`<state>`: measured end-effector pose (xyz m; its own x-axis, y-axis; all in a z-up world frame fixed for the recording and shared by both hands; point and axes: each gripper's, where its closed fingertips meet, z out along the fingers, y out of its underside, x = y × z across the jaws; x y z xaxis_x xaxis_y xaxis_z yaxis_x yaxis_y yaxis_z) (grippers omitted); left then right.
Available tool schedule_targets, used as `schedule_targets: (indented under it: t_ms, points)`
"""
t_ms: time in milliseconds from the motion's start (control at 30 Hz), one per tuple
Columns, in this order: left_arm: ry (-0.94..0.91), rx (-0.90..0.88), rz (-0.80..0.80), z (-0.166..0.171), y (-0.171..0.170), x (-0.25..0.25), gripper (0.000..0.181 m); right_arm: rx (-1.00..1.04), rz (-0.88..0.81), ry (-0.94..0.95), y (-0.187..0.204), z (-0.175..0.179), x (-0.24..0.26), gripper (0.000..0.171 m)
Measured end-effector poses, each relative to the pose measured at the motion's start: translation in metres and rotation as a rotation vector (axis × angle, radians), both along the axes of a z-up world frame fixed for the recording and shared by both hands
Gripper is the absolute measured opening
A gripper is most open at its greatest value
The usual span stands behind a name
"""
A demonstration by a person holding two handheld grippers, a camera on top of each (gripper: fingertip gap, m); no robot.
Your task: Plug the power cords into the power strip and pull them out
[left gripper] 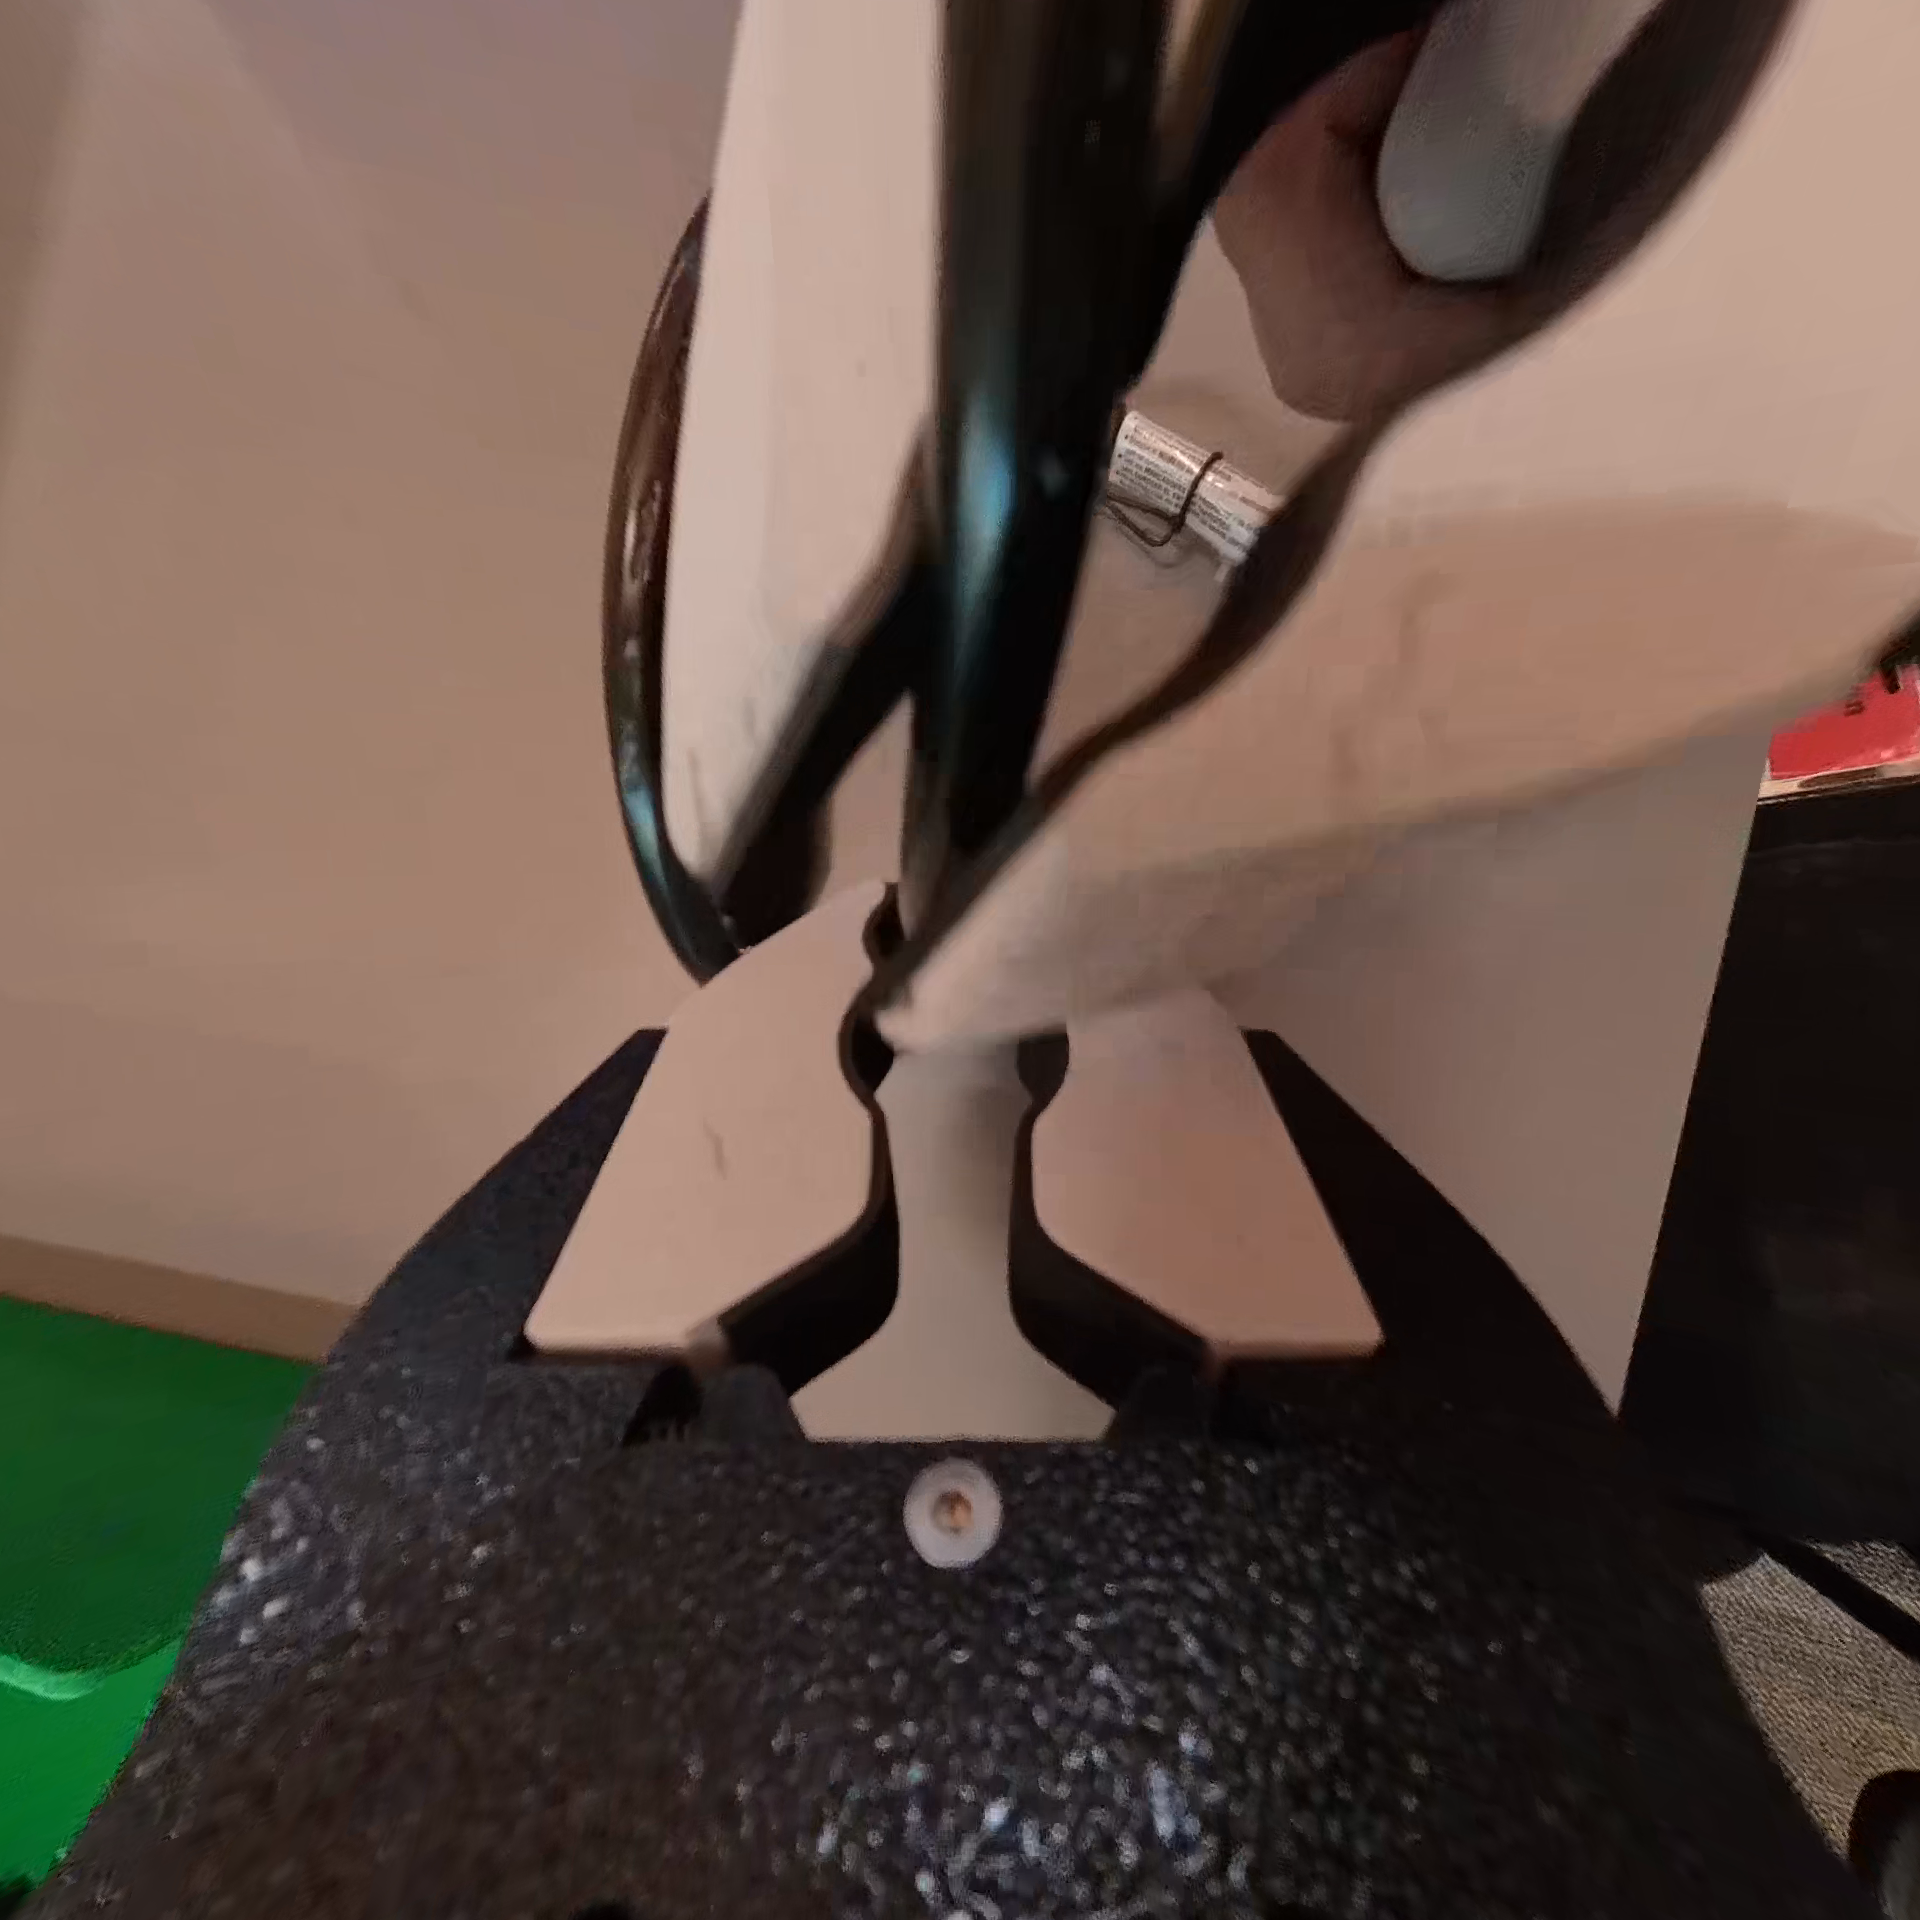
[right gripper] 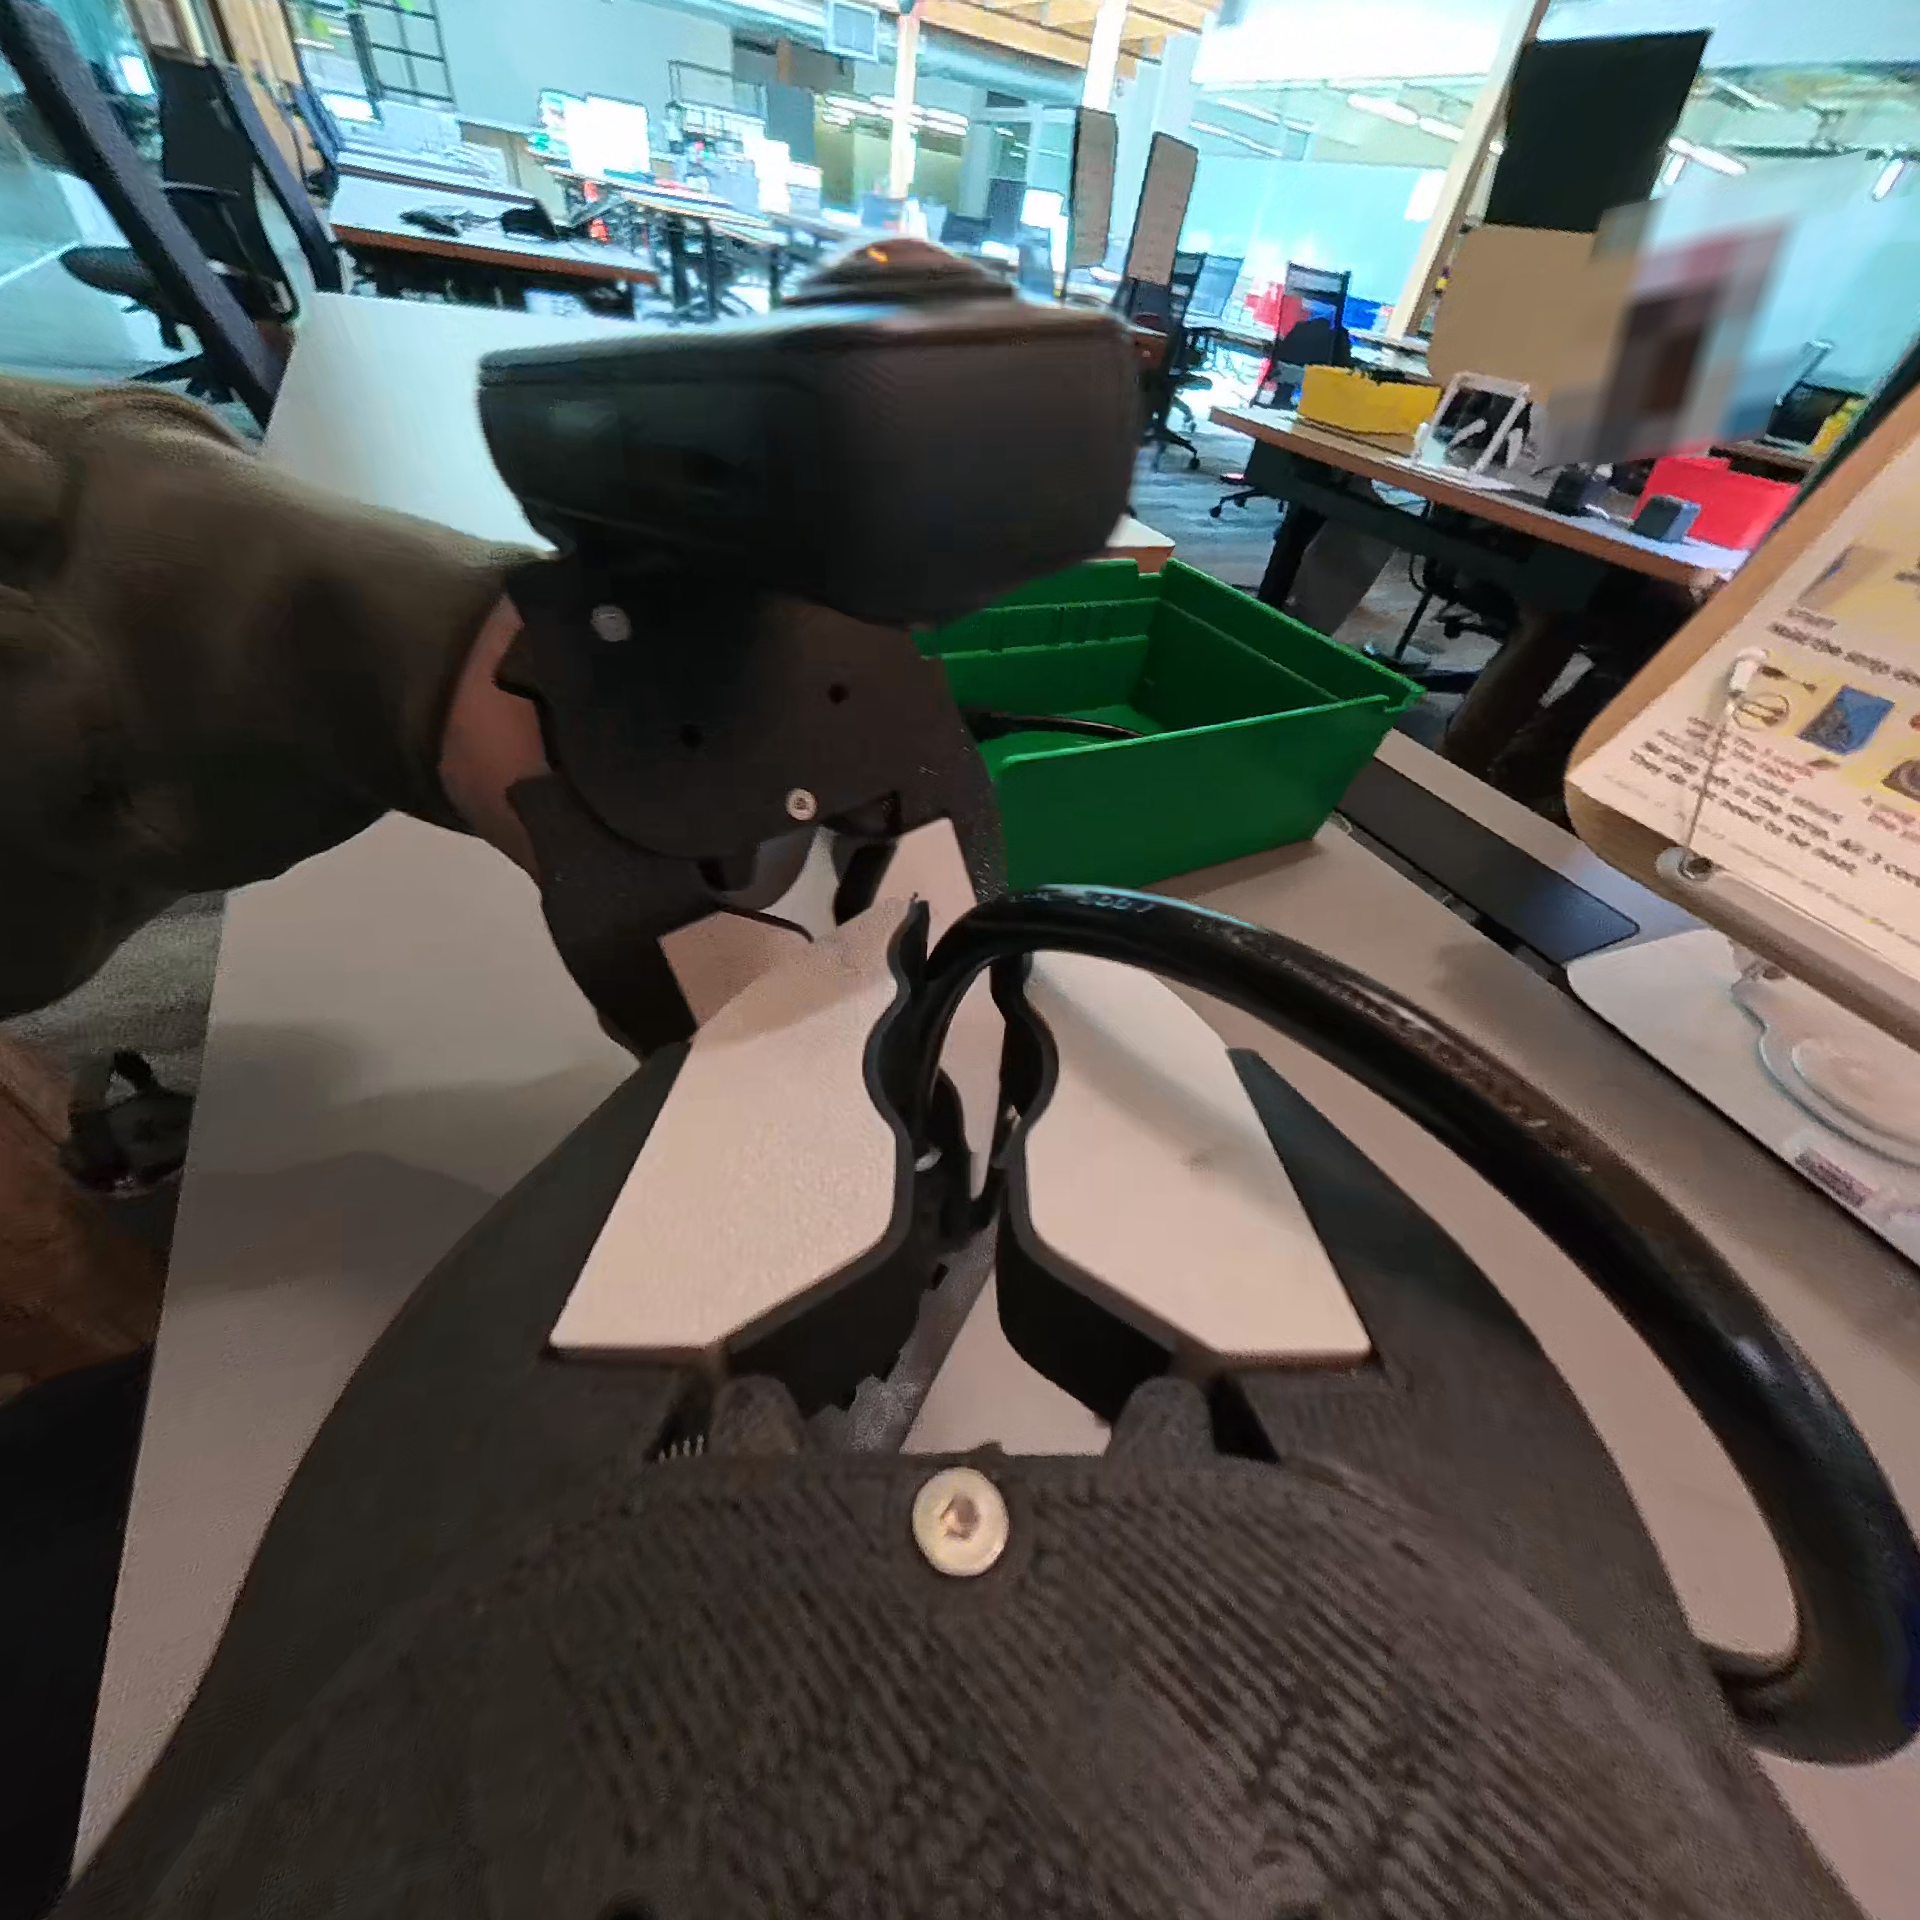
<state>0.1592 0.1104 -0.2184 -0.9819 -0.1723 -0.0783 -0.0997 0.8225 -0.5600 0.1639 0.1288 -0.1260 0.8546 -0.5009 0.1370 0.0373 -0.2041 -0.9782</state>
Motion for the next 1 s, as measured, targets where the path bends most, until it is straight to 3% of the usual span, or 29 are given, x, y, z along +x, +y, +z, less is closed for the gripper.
schedule_targets:
  t_ms: [267, 533, 633, 800, 1000]
  points:
    - [-0.101, -0.005, -0.006, 0.007, -0.003, 0.009, 0.015, -0.146, 0.004, -0.187, 0.001, 0.006, -0.004, 0.014]
    - [-0.141, -0.188, 0.062, 0.042, -0.02, 0.012, 0.015, -0.123, 0.01, -0.307, -0.014, 0.04, -0.002, 0.019]
    - [-0.107, -0.311, 0.085, 0.064, -0.028, 0.01, 0.015, -0.057, -0.039, -0.251, -0.03, 0.058, 0.003, 0.022]
    - [-0.162, -0.419, 0.115, 0.099, -0.035, 0.012, 0.014, -0.065, 0.035, -0.13, -0.055, 0.065, -0.018, 0.053]
    - [-0.239, -0.394, 0.084, 0.117, -0.044, 0.011, 0.015, 0.091, -0.023, -0.247, -0.102, 0.082, -0.052, 0.037]
